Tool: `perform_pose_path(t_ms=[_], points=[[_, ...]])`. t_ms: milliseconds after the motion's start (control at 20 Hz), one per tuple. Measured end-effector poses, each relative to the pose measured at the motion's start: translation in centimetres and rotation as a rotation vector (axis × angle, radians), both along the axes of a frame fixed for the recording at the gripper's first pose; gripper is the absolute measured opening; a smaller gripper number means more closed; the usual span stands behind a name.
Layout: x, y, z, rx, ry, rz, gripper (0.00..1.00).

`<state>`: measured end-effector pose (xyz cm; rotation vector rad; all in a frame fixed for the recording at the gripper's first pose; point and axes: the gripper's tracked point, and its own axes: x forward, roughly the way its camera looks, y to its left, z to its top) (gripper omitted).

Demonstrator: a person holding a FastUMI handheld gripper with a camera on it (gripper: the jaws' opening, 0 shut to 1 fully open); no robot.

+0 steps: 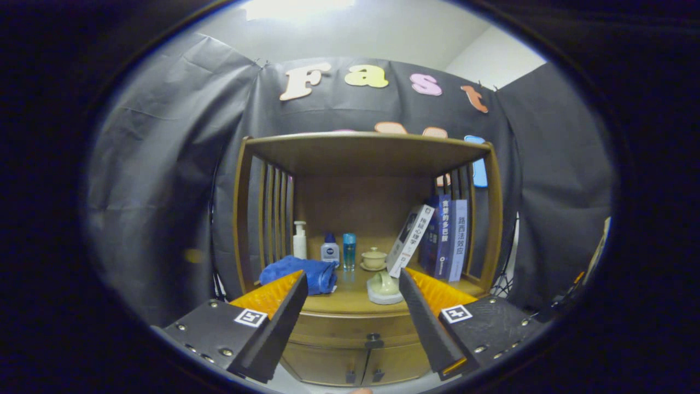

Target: Pull open the drawer, take out the items inside it, and place them on the countertop above the cabinet.

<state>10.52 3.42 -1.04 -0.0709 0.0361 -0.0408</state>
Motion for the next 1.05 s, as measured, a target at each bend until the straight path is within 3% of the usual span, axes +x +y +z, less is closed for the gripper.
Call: perform_pose_path(t_ms=[450,1050], points=[[-5.4,-1.7,2.5,0.011,-0.038,-0.063,1.00],[-6.9,-3.1,3.6,-0.018,-0.070,-0.079,1.00]])
